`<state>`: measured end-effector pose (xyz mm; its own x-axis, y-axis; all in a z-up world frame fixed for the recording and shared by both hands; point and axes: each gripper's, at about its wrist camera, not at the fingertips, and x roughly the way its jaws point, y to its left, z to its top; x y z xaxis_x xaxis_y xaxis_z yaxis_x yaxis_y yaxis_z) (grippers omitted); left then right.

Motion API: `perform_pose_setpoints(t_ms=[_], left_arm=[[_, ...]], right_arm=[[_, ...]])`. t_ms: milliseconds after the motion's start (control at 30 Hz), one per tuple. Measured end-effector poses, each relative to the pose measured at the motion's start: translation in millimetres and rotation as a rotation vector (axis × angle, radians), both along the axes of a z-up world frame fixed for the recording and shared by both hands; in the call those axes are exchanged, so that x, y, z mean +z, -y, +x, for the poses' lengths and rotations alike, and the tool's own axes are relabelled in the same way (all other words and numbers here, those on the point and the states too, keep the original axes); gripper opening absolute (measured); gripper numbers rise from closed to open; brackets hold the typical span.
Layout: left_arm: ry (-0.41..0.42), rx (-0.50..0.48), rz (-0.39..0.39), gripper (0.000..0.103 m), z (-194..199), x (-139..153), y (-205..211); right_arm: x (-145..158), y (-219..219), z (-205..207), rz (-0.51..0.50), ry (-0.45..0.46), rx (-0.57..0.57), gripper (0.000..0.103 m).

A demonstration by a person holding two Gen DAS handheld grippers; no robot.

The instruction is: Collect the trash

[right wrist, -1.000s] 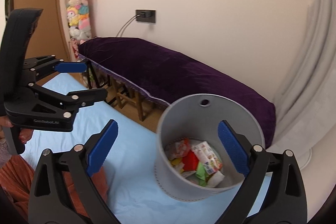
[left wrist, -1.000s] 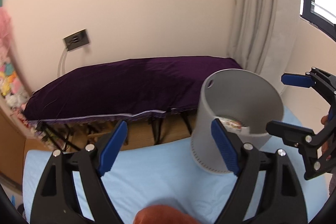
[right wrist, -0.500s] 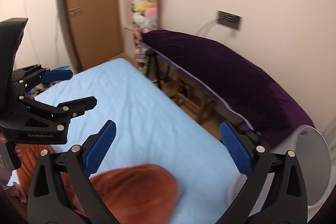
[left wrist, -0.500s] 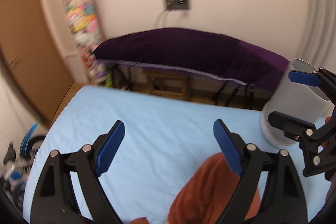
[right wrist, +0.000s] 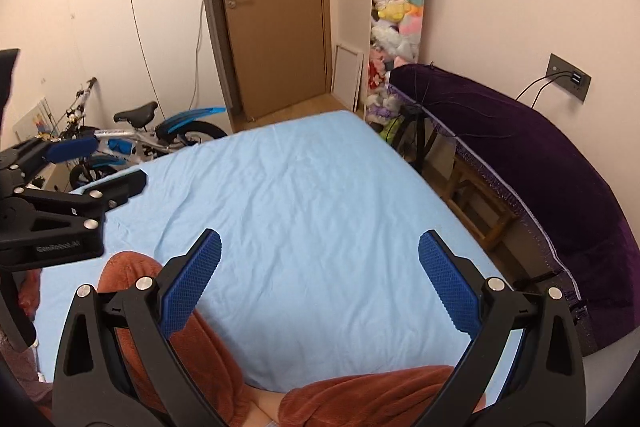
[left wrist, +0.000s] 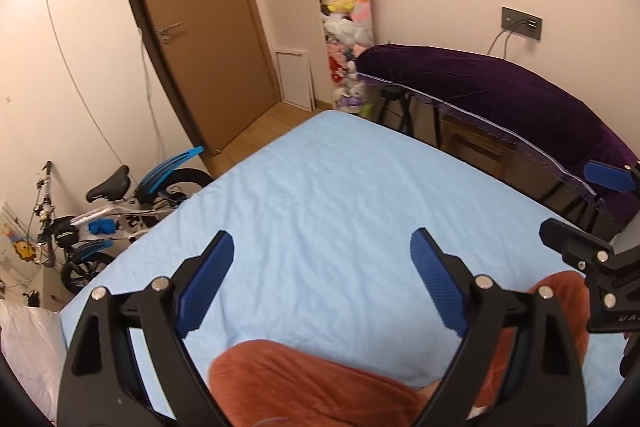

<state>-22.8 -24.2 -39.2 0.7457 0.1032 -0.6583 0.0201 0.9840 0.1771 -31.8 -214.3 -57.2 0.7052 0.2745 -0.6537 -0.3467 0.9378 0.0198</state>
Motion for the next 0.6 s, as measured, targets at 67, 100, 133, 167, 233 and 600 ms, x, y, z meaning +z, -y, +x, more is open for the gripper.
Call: perform_pose_setpoints(t_ms=[67,100,133,167,233,600], left_arm=[[-0.009,0.012,-0.004,0.090,-1,2,-9],[-0.012,0.012,-0.012,0.090,0,2,-12],[-0.015,0.008,-0.018,0.090,-4,3,-16],[-0.019,0.004,-0.022,0.090,-2,2,-18],[-0.023,-0.005,-0.025,0.090,-1,3,-20],[-0.032,-0.009,-0.050,0.090,5,3,-26]], right_arm=[[0,-8,0,0.008,-0.021,-0.010,0.096],[1,-10,1,0.014,-0.030,-0.016,0.096],[3,-11,5,0.019,-0.036,-0.018,0.096],[5,-13,7,0.019,-0.035,-0.019,0.096],[7,-21,8,-0.003,-0.026,-0.026,0.096],[9,-13,14,-0.030,-0.037,-0.080,0.096]])
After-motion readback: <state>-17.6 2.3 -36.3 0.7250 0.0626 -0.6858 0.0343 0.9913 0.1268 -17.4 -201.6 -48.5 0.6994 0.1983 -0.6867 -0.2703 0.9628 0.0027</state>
